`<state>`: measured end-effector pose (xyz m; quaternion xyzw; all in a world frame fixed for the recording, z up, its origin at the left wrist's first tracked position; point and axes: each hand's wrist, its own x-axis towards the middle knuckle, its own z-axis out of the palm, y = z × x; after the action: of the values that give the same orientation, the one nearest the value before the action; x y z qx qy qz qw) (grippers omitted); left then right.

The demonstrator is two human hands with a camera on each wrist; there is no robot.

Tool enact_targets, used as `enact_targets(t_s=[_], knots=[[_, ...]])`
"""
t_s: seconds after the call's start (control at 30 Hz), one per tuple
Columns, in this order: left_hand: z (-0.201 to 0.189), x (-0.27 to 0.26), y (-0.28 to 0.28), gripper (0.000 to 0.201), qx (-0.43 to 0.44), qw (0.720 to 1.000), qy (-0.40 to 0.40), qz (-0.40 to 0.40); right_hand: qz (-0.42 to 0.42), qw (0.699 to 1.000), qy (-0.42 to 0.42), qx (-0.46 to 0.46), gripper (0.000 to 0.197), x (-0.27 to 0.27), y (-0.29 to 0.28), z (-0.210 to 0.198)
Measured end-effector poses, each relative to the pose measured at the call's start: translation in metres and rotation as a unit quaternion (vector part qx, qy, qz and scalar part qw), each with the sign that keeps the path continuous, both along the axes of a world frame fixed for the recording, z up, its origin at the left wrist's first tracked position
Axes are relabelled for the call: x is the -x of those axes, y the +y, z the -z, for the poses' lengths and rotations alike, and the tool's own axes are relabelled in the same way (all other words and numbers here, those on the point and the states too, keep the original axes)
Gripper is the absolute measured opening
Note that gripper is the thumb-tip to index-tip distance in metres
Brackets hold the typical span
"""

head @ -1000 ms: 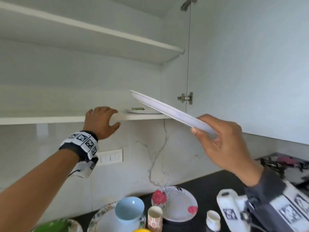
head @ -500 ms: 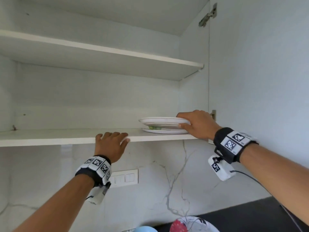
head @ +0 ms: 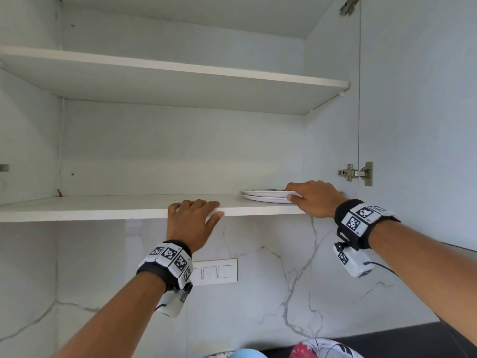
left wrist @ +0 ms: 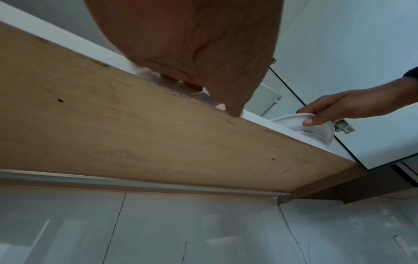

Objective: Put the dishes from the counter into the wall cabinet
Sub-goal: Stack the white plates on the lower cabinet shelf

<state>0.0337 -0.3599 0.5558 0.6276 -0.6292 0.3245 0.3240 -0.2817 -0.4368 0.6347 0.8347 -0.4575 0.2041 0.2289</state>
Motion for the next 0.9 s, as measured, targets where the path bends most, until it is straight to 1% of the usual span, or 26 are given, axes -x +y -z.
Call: enact_targets(t_s=[0.1,0.2,0.3,0.4,0.43,0.53,0.57,0.63,0.67,0.7,0.77,0.8,0.87,0.9], knots=[[0.0,0.0,0.0,0.052,0.001,1.0,-0.001,0.002,-0.004,1.0,-0.02,-0.02,0.033,-0.005,-0.006,0.001],[0.001,0.0,0.0,0.05,0.002,1.0,0.0,0.003,-0.005,0.999,-0.014,-0.039,0.043,-0.01,-0.009,0.007],[0.002,0.0,-0.001,0.048,0.007,1.0,0.0,0.003,-0.01,0.998,-0.025,-0.052,0.05,-0.014,-0.01,0.011],[0.004,0.0,-0.003,0.049,0.01,1.0,-0.008,-0.003,-0.027,0.998,-0.03,-0.046,0.051,-0.013,-0.013,0.017],[0.003,0.0,-0.002,0.049,0.008,1.0,-0.009,-0.004,-0.035,0.998,-0.029,-0.043,0.054,-0.011,-0.013,0.018],[0.001,-0.001,-0.003,0.052,0.004,1.0,-0.011,-0.014,-0.061,0.997,-0.037,-0.011,0.075,-0.005,-0.014,0.031],[0.001,0.001,-0.001,0.052,-0.005,1.0,-0.008,-0.016,-0.068,0.997,-0.04,0.0,0.078,-0.001,-0.011,0.037],[0.007,0.005,0.001,0.053,-0.029,0.999,-0.006,-0.031,-0.084,0.996,-0.041,0.01,0.076,0.006,0.0,0.052],[0.005,0.007,0.001,0.057,-0.039,0.999,-0.01,-0.037,-0.088,0.995,-0.034,0.011,0.074,0.009,0.005,0.055],[0.016,0.013,0.006,0.063,-0.056,0.998,-0.01,-0.041,-0.092,0.995,-0.027,0.007,0.072,0.016,0.012,0.069],[0.02,0.016,0.006,0.072,-0.035,0.999,-0.013,-0.028,-0.109,0.993,-0.045,0.016,0.069,0.025,0.022,0.082],[0.026,0.02,0.009,0.072,-0.023,1.0,-0.001,-0.008,-0.116,0.992,-0.054,0.007,0.067,0.029,0.029,0.09],[0.055,0.035,0.016,0.07,-0.026,0.998,0.024,0.043,-0.109,0.992,-0.053,-0.025,0.066,0.042,0.039,0.118],[0.081,0.046,0.02,0.069,-0.049,0.996,0.04,0.069,-0.094,0.993,-0.05,-0.049,0.067,0.05,0.045,0.141]])
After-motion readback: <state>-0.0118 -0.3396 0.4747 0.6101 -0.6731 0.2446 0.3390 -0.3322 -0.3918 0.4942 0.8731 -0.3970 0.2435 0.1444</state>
